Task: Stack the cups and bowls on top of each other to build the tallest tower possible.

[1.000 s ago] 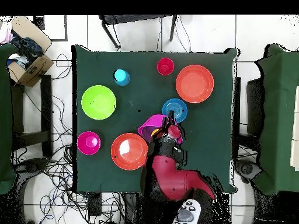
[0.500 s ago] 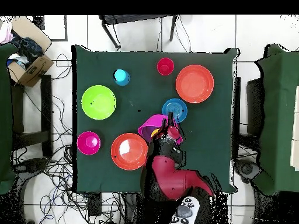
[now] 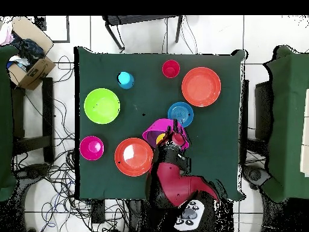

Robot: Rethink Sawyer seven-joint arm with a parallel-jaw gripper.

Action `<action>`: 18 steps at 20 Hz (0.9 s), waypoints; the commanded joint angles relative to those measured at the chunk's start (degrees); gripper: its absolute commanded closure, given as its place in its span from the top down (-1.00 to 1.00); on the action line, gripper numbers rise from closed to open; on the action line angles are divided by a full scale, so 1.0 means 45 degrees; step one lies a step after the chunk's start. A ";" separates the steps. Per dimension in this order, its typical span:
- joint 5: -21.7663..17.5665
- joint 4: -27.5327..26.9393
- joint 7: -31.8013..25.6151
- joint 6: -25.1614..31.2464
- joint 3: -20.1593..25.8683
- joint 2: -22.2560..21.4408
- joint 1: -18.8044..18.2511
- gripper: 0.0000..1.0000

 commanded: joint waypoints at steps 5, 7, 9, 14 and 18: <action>-0.1252 -0.0018 0.2106 0.3381 0.1617 -0.0004 -0.0166 1.00; -0.1461 0.0071 0.2157 0.3591 0.1706 -0.0257 -0.0234 1.00; -0.1582 0.0125 0.2192 0.3725 0.1755 -0.0407 -0.0275 1.00; -0.1733 0.0245 0.2182 0.3732 0.1678 -0.0456 -0.0214 1.00; -0.1675 0.0468 0.2166 0.3668 0.1408 -0.0597 0.0007 1.00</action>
